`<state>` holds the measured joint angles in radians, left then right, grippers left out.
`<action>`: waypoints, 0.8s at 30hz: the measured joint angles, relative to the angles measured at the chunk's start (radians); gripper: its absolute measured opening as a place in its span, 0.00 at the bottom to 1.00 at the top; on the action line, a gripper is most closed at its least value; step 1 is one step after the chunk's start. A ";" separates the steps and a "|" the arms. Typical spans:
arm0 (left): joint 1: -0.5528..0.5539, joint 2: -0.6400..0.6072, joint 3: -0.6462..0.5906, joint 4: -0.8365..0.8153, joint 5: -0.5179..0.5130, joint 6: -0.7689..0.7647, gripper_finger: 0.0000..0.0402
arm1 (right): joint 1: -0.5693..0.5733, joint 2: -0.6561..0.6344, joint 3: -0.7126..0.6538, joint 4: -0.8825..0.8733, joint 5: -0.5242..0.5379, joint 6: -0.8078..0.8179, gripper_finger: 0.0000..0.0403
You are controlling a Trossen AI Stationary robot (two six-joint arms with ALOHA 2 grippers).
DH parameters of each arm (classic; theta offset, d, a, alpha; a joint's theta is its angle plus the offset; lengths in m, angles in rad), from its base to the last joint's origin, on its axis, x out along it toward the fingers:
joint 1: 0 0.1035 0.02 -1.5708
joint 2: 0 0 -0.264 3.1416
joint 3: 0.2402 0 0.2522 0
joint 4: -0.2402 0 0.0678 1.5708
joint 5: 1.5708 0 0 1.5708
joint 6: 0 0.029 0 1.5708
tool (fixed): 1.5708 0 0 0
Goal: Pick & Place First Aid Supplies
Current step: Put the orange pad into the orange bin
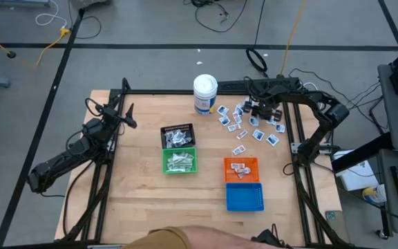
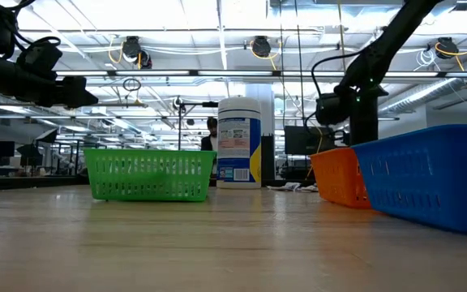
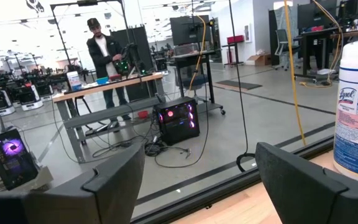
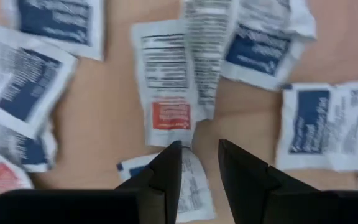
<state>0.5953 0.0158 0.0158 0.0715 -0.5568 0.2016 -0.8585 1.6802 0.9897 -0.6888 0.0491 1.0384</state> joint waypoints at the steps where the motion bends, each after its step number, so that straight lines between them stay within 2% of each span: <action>1: 0.000 0.000 0.000 0.000 0.000 0.000 0.78 | 0.000 0.000 0.000 0.012 0.001 -0.001 0.25; 12: 0.000 0.000 0.000 0.000 0.000 0.000 0.82 | -0.005 0.000 -0.001 0.043 0.000 -0.003 0.25; 24: 0.000 0.000 0.000 0.000 0.000 0.000 0.77 | -0.019 -0.001 -0.001 0.125 0.004 0.054 0.25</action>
<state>0.5953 0.0158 0.0158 0.0714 -0.5568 0.2016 -0.8772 1.6794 0.9890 -0.5640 0.0532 1.0925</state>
